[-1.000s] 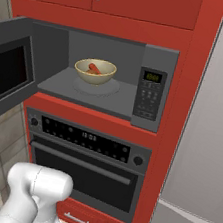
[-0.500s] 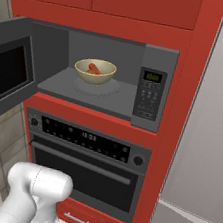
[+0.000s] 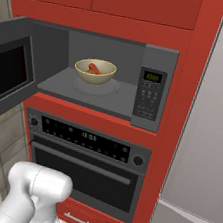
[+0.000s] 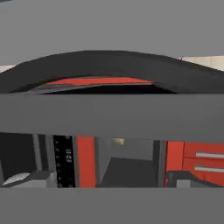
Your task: Place the bowl containing the carrot and potato in the microwave. Close the microwave door and press the start button to microwave the meal.
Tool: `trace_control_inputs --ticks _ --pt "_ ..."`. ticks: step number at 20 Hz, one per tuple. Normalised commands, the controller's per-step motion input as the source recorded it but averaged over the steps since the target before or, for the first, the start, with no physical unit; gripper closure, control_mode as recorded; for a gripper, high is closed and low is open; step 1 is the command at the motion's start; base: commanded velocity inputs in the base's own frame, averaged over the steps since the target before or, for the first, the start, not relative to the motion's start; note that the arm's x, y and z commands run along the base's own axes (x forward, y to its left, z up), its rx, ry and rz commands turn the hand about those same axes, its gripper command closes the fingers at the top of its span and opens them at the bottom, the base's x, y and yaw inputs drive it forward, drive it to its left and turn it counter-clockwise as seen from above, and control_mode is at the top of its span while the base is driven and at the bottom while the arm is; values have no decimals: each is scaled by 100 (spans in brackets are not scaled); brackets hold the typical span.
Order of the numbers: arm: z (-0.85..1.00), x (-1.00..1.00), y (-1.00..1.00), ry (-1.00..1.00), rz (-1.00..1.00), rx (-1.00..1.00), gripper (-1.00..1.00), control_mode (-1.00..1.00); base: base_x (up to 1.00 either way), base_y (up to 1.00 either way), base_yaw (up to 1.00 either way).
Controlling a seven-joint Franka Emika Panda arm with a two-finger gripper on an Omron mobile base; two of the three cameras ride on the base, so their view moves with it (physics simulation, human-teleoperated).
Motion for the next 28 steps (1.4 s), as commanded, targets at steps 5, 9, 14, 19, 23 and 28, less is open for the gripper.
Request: trace_control_inputs --ticks 5,9,14,19,23,28 --pt "-12 0 68 -16 0 -14 -100 -100 0 0 0" --pt "-10 1 68 -11 0 -12 -100 -100 0 0 0" --pt "-14 14 64 -5 0 -10 -100 -100 0 0 0" --pt "-12 26 45 -1 -4 -9 -100 -100 0 0 0" --pt "-19 38 22 0 -7 -7 -100 -100 0 0 0" --pt "-22 39 6 0 -7 -6 -100 -100 0 0 0"
